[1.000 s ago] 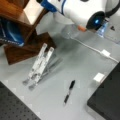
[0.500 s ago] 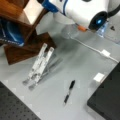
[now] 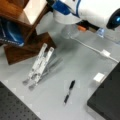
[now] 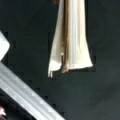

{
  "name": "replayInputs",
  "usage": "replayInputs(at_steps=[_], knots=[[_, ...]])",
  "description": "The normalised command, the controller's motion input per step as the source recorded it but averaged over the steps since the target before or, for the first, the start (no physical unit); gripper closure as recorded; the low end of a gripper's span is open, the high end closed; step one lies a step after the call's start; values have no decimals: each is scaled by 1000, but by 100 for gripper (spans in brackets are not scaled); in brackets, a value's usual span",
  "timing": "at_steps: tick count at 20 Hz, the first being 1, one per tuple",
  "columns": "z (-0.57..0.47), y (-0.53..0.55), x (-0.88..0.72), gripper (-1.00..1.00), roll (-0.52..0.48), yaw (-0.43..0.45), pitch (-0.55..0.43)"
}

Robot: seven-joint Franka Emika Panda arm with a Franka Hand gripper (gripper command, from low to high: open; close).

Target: Turn off the lamps. Pick up the book. Place the book on the shelf position.

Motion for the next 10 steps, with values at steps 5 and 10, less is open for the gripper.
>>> replayInputs(at_steps=[5,10], knots=[[60,455,417,-100,254,-371,-25],[-23,329,461,-100,289,-442,-10]])
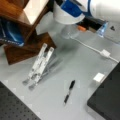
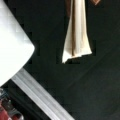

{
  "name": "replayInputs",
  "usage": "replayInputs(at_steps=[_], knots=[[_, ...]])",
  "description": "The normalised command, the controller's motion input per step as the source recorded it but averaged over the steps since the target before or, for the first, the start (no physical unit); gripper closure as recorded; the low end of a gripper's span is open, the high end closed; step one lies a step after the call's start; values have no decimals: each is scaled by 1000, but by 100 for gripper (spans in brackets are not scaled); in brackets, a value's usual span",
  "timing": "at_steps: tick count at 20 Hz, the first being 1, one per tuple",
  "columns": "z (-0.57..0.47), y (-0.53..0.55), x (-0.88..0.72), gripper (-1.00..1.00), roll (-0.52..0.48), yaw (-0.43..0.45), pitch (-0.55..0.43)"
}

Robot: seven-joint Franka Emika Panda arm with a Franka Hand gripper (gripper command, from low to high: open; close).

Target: Turn off the lamps. Pick up the book. Place the book on the shelf position.

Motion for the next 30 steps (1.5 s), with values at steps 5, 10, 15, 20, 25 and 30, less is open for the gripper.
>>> replayInputs(at_steps=[5,10,15,20,25,30], knots=[[-84,270,453,-100,587,-526,-160],[-133,121,431,-100,833,-395,-325],[-176,48,268,-100,655,-231,-290],[-226,136,76,-100,543,-156,-262],[-235,84,-64,-100,558,-136,-289],[-298,-10,-147,-100,443,-50,-329]])
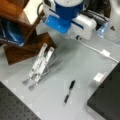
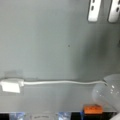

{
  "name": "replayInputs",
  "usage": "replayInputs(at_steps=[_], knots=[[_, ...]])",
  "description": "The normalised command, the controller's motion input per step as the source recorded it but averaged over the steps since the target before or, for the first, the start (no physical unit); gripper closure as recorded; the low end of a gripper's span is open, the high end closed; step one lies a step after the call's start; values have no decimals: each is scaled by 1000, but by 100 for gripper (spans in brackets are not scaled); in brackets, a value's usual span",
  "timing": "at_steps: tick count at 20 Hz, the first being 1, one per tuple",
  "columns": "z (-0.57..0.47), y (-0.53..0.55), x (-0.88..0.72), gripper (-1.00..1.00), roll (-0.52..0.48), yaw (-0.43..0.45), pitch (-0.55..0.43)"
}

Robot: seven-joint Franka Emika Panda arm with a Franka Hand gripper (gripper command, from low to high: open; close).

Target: Turn off the lamps. Pick up the book. Place the book on the shelf position.

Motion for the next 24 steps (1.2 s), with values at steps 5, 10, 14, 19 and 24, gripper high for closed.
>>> replayInputs(at_steps=[5,10,14,19,24], knots=[[-238,14,-158,-100,287,-10,-253],[-196,36,-164,-100,173,6,-216],[-198,56,-154,-100,140,-13,-208],[-174,72,-120,-100,112,-32,-189],[-108,78,-77,-100,87,-23,-141]])
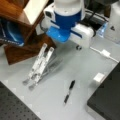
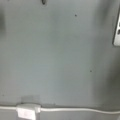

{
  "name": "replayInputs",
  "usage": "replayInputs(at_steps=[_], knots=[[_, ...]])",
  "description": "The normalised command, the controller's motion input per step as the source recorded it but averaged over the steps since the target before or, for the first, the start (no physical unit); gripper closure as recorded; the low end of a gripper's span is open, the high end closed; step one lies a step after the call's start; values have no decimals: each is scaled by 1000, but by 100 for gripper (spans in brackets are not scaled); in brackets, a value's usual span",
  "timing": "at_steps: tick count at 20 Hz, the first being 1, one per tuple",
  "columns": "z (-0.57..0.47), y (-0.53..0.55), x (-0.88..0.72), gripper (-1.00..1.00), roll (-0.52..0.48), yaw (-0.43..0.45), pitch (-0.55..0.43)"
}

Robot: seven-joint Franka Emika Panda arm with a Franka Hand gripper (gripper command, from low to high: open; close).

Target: Turn off the lamps. Pick up the book. Place the book on the shelf position.

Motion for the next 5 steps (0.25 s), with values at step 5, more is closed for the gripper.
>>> replayInputs(at_steps=[5], knots=[[-111,70,-47,-100,83,-8,-118]])
